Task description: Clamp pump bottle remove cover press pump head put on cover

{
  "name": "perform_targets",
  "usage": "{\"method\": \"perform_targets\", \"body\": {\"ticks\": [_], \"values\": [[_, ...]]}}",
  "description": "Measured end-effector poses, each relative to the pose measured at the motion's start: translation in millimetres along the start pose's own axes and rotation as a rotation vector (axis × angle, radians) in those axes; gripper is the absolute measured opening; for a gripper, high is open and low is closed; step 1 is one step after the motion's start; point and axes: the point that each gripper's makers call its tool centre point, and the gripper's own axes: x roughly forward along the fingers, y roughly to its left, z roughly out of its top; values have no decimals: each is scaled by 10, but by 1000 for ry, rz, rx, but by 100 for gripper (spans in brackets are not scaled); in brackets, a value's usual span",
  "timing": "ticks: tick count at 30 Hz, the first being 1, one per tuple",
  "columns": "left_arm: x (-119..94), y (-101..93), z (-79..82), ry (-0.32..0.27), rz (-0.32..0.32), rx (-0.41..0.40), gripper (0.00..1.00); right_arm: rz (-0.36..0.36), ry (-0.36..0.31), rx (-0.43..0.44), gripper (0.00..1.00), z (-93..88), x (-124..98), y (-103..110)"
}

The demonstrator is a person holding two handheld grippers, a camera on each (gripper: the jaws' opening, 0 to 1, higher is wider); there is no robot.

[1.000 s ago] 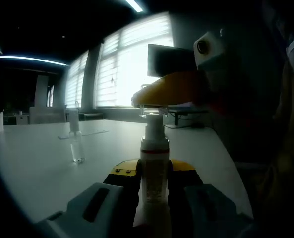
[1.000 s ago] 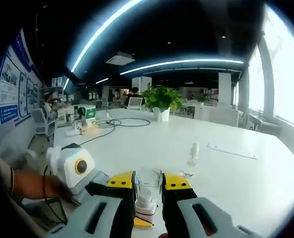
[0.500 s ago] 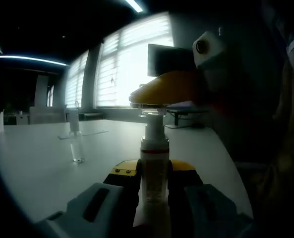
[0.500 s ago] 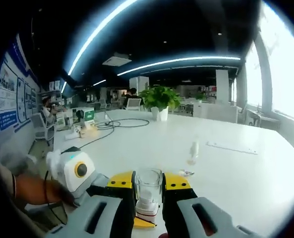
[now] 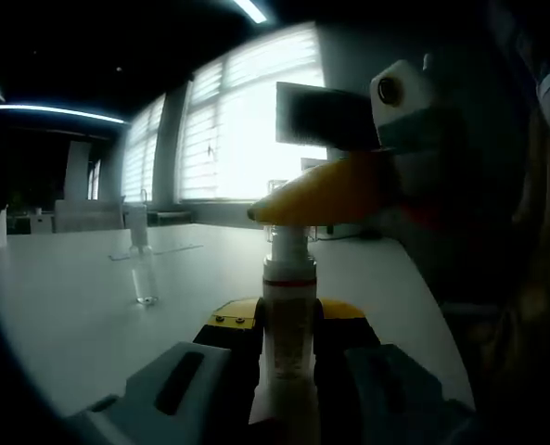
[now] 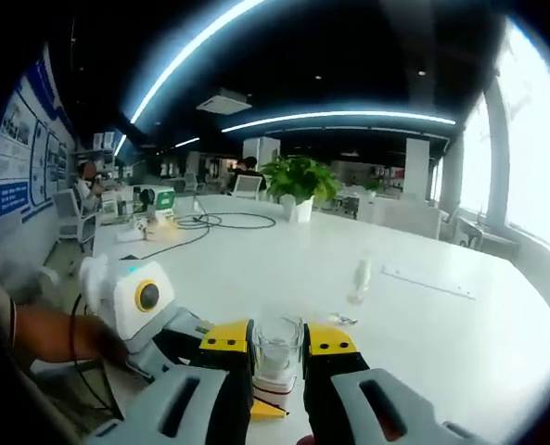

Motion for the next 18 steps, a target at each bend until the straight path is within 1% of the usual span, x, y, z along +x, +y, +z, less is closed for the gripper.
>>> {"method": "perform_targets", "body": {"ticks": [3, 5, 6, 10, 12, 18], "values": [[3, -4, 1, 0, 1, 2, 12, 0, -4, 13, 16, 2, 1, -1], [7, -16, 4, 0, 0, 1, 12, 6, -15, 40, 16, -4, 0, 4], [8, -21, 5, 0, 1, 1, 12, 13, -4, 66, 16, -32, 6, 14], [8, -38, 8, 0, 1, 1, 12, 10, -8, 99, 16, -98, 26, -1], [6, -37, 8, 1, 2, 0, 12, 11, -21, 117, 16, -92, 18, -4], [5, -5, 6, 2, 4, -1, 12, 5, -29, 114, 16, -81, 32, 4]]}}
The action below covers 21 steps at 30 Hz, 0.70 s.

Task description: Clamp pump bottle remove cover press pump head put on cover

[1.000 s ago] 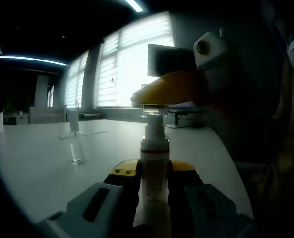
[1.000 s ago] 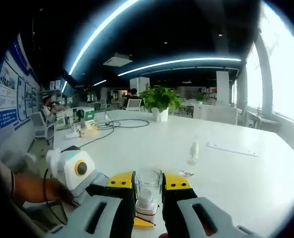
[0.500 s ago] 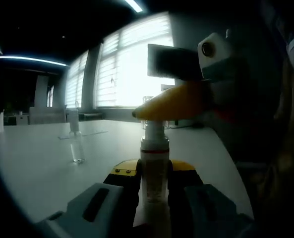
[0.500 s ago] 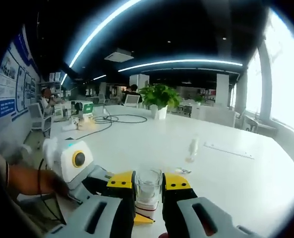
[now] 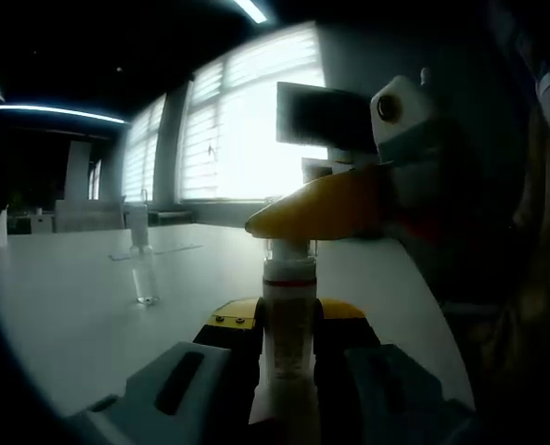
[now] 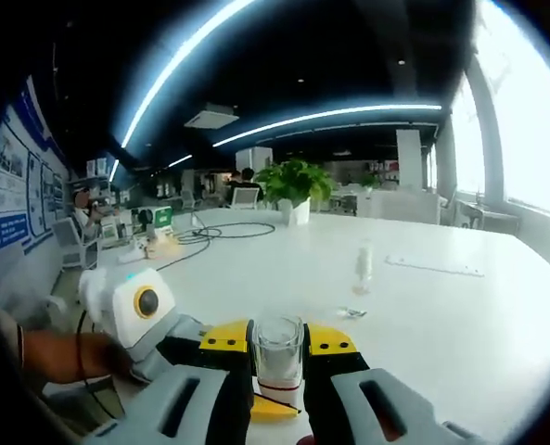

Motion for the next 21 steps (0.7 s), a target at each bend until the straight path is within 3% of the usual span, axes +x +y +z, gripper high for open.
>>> {"method": "perform_targets", "body": {"ticks": [11, 18, 21], "values": [[5, 51, -12, 1, 5, -4, 12, -7, 17, 37, 16, 4, 8, -18], [4, 58, -19, 3, 17, -2, 12, -105, 34, -76, 15, -16, 23, -7], [-5, 52, -15, 3, 21, -5, 12, -116, 28, -87, 15, -17, 33, 7]]}}
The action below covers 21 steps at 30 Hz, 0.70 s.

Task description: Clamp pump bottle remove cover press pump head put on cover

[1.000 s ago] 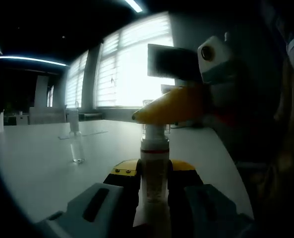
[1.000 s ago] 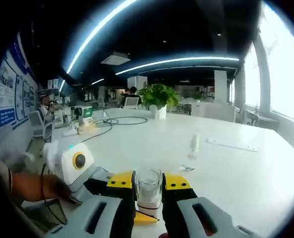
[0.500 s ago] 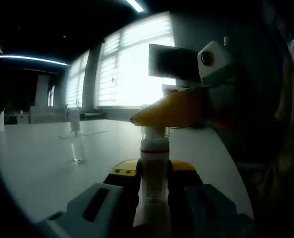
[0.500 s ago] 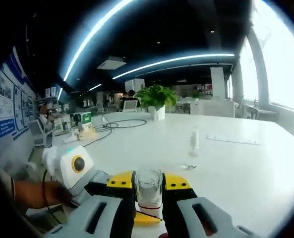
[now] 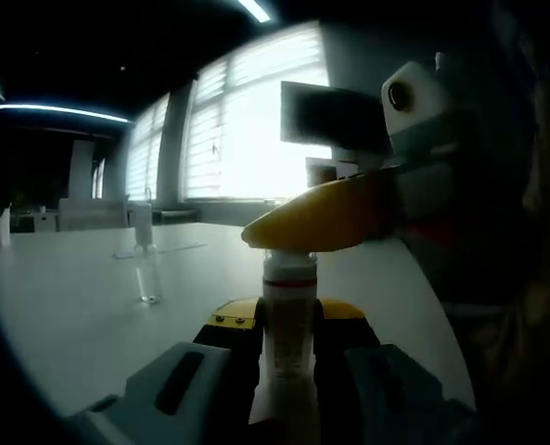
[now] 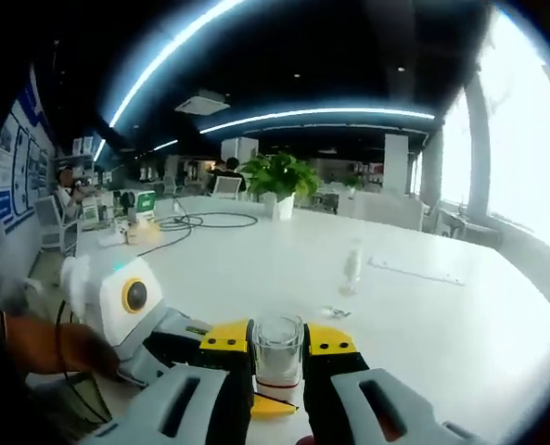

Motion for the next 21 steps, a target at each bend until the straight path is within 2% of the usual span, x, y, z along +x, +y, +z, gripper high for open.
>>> {"method": "perform_targets", "body": {"ticks": [6, 11, 16, 21], "values": [[8, -18, -2, 0, -2, -1, 12, -13, -16, 17, 15, -8, -8, -43], [10, -15, -4, 0, -2, 0, 12, 6, -22, 54, 15, -14, -6, -61], [15, 3, -8, -1, -4, -6, 12, 25, -25, 15, 16, -7, 18, -39], [18, 9, -9, -1, -6, -4, 12, 20, -64, 10, 24, 83, 5, -26]]}}
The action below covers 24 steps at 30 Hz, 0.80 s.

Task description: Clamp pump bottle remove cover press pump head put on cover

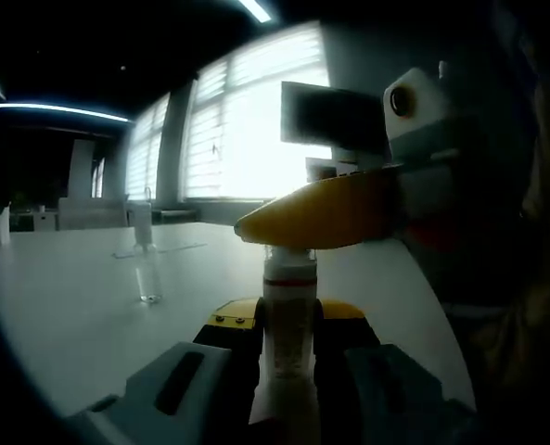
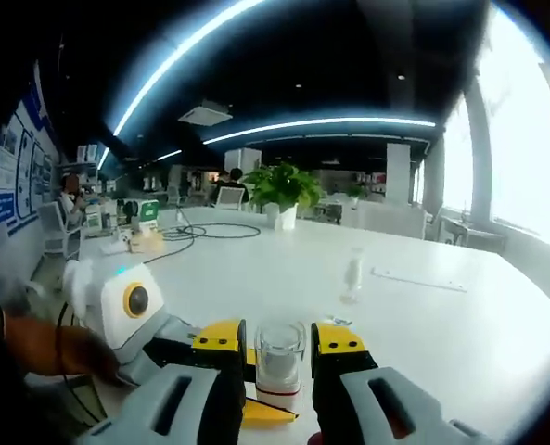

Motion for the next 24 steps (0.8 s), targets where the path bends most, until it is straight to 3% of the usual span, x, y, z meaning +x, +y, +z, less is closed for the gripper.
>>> {"method": "perform_targets", "body": {"ticks": [12, 24], "values": [[-6, 9, 0, -1, 0, 0, 12, 24, -6, 0, 24, 61, -42, 11], [-8, -46, 16, -2, 0, 2, 12, 33, -68, -35, 22, 282, -215, -113]]}}
